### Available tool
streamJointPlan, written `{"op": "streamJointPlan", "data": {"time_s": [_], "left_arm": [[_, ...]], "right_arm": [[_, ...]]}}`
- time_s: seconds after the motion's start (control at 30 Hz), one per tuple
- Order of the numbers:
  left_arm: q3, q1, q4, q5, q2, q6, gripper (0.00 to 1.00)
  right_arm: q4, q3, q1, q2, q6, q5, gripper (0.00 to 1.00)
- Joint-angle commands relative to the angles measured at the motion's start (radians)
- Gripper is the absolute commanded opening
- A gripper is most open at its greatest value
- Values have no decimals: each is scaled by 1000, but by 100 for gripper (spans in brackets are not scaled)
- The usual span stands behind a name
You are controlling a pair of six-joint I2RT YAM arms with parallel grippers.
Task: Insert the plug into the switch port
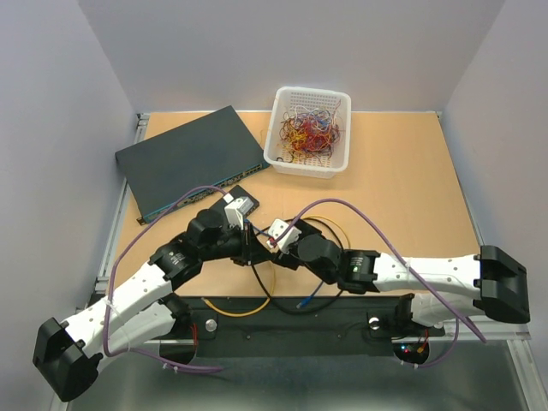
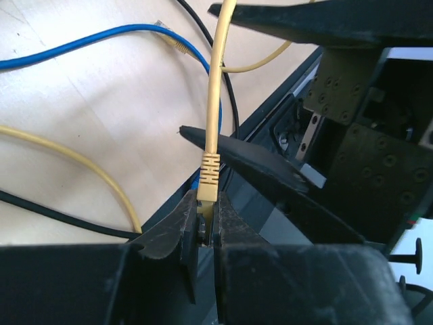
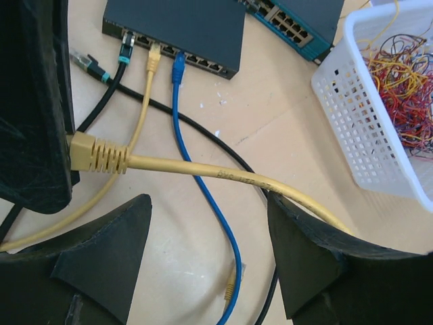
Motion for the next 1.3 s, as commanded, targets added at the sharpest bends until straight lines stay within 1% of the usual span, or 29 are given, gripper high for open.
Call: {"op": "streamJointPlan", "data": {"time_s": [0.0,0.2,0.37,0.57,0.67,0.7,0.83,0.9,1.03,1.27], "left_arm": [[26,-6,3,26,-13,5,0],[34,-6,5,18,13,10,0],[57,-6,-15,13,38,27,0],[91,-6,-46,32,55,56,0],[127,-6,-87,12,41,68,0],[137,-6,-110,4,38,77,0],[161,-6,-146,-7,29,93,0],[169,-6,-152,-7,29,97,0],[192,-6,-156,0,44,108,0],[226,-7,-163,21,46,108,0]], "right_arm": [[103,57,17,-44,-28,21,74],[120,81,64,-46,-43,-30,75],[120,100,118,4,-51,2,75],[119,100,123,48,-57,45,75],[119,76,123,0,-54,97,75],[119,56,123,-46,-52,106,75],[119,-1,121,-142,-45,125,75],[119,-7,121,-147,-45,120,75],[119,22,120,-100,-60,128,75],[160,78,83,-6,-94,71,75]]}}
